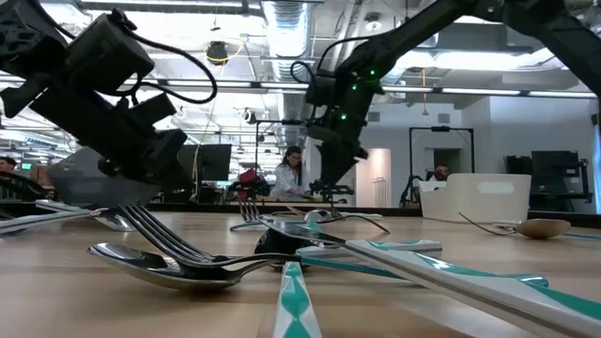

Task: Sort silverware by color (type)
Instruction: Put the blue fork into the black bin

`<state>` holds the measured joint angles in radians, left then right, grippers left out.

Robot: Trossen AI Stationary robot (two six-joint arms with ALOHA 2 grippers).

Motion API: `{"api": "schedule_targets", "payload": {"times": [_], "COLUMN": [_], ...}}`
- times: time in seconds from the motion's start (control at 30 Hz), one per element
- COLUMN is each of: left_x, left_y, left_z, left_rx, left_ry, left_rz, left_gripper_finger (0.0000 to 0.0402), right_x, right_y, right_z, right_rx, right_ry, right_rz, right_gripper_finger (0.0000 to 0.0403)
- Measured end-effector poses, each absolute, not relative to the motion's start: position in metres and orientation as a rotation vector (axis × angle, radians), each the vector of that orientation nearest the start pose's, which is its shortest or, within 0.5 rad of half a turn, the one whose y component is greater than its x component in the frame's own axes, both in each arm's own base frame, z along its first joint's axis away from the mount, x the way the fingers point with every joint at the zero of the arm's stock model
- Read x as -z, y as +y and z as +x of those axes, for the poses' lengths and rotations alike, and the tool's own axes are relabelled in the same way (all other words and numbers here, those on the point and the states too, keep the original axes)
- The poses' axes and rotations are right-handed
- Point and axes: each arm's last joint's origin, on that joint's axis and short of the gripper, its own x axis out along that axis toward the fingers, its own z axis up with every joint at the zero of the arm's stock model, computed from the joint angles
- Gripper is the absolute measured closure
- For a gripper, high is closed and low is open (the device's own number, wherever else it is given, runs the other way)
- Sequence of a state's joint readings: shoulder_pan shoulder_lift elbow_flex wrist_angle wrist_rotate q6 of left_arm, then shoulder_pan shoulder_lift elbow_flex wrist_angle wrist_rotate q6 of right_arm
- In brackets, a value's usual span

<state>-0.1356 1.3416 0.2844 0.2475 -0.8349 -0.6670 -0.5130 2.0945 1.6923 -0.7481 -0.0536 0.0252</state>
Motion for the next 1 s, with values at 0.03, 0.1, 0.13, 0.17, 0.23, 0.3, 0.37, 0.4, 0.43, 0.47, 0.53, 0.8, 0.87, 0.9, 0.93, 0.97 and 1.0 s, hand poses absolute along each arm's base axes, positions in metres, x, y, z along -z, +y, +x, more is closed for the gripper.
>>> {"api": "schedule_targets", "payload": {"times": [0.03,0.1,0.13,0.17,0.23,0.3,0.37,0.4,0.43,0.47,0.53,0.8,0.87,0.9,0.93,0.97,1.0], "left_x": [-0.114,-0.115,-0.115,-0.115,-0.116,-0.116,-0.116,-0.117,-0.117,-0.117,-0.118,-0.127,-0.128,-0.129,-0.130,-0.132,-0.134], "left_y": [-0.005,-0.006,-0.006,-0.006,-0.006,-0.006,-0.006,-0.006,-0.006,-0.006,-0.006,-0.007,-0.007,-0.007,-0.007,-0.007,-0.007], "left_z": [0.195,0.196,0.196,0.196,0.196,0.197,0.197,0.197,0.197,0.198,0.198,0.207,0.208,0.208,0.207,0.206,0.205], "left_rx": [-0.854,-0.844,-0.838,-0.832,-0.825,-0.822,-0.817,-0.815,-0.812,-0.809,-0.810,-0.789,-0.770,-0.760,-0.750,-0.745,-0.745], "left_ry": [0.464,0.461,0.463,0.464,0.464,0.468,0.472,0.472,0.471,0.471,0.472,0.474,0.481,0.483,0.486,0.486,0.490], "left_rz": [-0.226,-0.218,-0.216,-0.215,-0.210,-0.199,-0.182,-0.176,-0.170,-0.163,-0.145,-0.082,-0.076,-0.079,-0.084,-0.091,-0.095], "left_gripper_finger": [0.0272,0.0272,0.0272,0.0272,0.0272,0.0272,0.0272,0.0272,0.0272,0.0272,0.0272,0.0272,0.0272,0.0272,0.0272,0.0272,0.0272], "right_x": [-0.199,-0.188,-0.180,-0.172,-0.165,-0.162,-0.158,-0.156,-0.155,-0.155,-0.158,-0.159,-0.160,-0.162,-0.164,-0.166,-0.169], "right_y": [-0.211,-0.203,-0.200,-0.196,-0.191,-0.189,-0.186,-0.185,-0.184,-0.184,-0.185,-0.180,-0.177,-0.176,-0.175,-0.173,-0.172], "right_z": [0.387,0.391,0.393,0.395,0.398,0.401,0.403,0.403,0.402,0.401,0.402,0.401,0.402,0.401,0.401,0.400,0.400], "right_rx": [0.412,0.392,0.382,0.372,0.360,0.357,0.353,0.358,0.361,0.362,0.365,0.363,0.358,0.357,0.354,0.351,0.349], "right_ry": [1.121,1.147,1.170,1.195,1.212,1.212,1.221,1.232,1.248,1.253,1.240,1.263,1.264,1.265,1.268,1.269,1.263], "right_rz": [0.344,0.339,0.340,0.341,0.341,0.336,0.332,0.328,0.326,0.329,0.326,0.334,0.329,0.329,0.328,0.325,0.322], "right_gripper_finger": [0.0236,0.0240,0.0242,0.0244,0.0245,0.0245,0.0246,0.0247,0.0249,0.0253,0.0266,0.0366,0.0381,0.0381,0.0381,0.0381,0.0381]}}
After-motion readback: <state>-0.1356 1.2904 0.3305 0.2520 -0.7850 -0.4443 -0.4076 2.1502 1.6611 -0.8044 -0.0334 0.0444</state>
